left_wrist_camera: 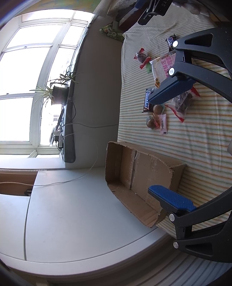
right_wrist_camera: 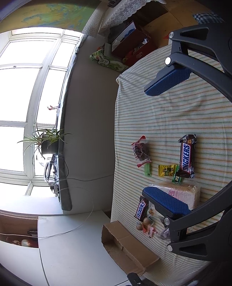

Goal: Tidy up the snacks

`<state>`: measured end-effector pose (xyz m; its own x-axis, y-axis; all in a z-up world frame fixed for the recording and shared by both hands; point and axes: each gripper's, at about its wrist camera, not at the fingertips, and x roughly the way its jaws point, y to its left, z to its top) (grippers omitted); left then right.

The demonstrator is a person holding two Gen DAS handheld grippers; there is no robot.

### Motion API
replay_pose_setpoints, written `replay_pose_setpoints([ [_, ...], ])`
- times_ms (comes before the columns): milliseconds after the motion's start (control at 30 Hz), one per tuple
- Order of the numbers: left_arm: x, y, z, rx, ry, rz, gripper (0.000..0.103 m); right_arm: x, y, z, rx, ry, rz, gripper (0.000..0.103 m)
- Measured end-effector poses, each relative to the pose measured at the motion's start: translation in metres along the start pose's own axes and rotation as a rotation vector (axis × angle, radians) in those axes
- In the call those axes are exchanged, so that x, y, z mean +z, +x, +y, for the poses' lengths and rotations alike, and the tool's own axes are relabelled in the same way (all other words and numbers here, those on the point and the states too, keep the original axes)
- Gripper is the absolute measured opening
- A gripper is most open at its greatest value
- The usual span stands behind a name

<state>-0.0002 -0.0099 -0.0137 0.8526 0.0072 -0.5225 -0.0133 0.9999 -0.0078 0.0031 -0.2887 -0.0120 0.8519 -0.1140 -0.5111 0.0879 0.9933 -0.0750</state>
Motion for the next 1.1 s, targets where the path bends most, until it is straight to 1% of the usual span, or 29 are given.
replay_pose_setpoints([
  [133,-0.004,0.004,0.001,-0.012,-0.005,0.019,0.092,-0.003,0.004,0.001,0.03,-0.005,0.02,0.103],
  [200,-0.006,0.006,-0.001,-0.034,-0.007,0.033,0.091,-0.005,0.006,0.003,0.068,-0.006,0.036,0.099],
  [267,-0.01,0.009,-0.005,-0.084,-0.006,0.059,0.09,-0.008,0.011,0.006,0.113,-0.007,0.064,0.092],
  [300,-0.011,0.011,-0.007,-0.107,-0.011,0.075,0.086,-0.009,0.013,0.006,0.137,-0.005,0.08,0.09],
  [367,-0.016,0.016,-0.011,-0.162,-0.022,0.11,0.081,-0.013,0.018,0.009,0.186,0.006,0.11,0.087],
  [400,-0.019,0.019,-0.015,-0.186,-0.024,0.127,0.076,-0.014,0.021,0.009,0.216,0.013,0.127,0.085],
  [467,-0.023,0.024,-0.022,-0.241,-0.031,0.166,0.071,-0.019,0.029,0.011,0.282,0.036,0.172,0.071],
  [500,-0.025,0.027,-0.025,-0.281,-0.039,0.189,0.065,-0.021,0.034,0.011,0.321,0.054,0.2,0.069],
  [533,-0.027,0.029,-0.028,-0.319,-0.052,0.214,0.055,-0.024,0.039,0.012,0.358,0.071,0.227,0.065],
  [567,-0.029,0.031,-0.031,-0.359,-0.065,0.234,0.051,-0.026,0.044,0.012,0.385,0.085,0.249,0.061],
  [667,-0.033,0.034,-0.045,-0.447,-0.063,0.272,0.04,-0.031,0.051,0.015,0.444,0.103,0.29,0.058],
  [700,-0.034,0.035,-0.049,-0.472,-0.061,0.285,0.034,-0.032,0.052,0.015,0.462,0.108,0.299,0.057],
  [733,-0.035,0.036,-0.053,-0.502,-0.06,0.298,0.03,-0.032,0.054,0.016,0.478,0.115,0.308,0.056],
  [867,-0.041,0.041,-0.073,-0.602,-0.033,0.352,0.028,-0.033,0.06,0.019,0.514,0.123,0.348,0.052],
  [933,-0.043,0.043,-0.081,-0.62,-0.015,0.366,0.028,-0.032,0.061,0.021,0.526,0.113,0.361,0.051],
  [1000,-0.045,0.048,-0.087,-0.624,-0.005,0.384,0.028,-0.032,0.066,0.024,0.541,0.118,0.376,0.05],
  [1100,-0.046,0.058,-0.089,-0.602,-0.011,0.407,0.028,-0.034,0.075,0.023,0.559,0.141,0.405,0.05],
])
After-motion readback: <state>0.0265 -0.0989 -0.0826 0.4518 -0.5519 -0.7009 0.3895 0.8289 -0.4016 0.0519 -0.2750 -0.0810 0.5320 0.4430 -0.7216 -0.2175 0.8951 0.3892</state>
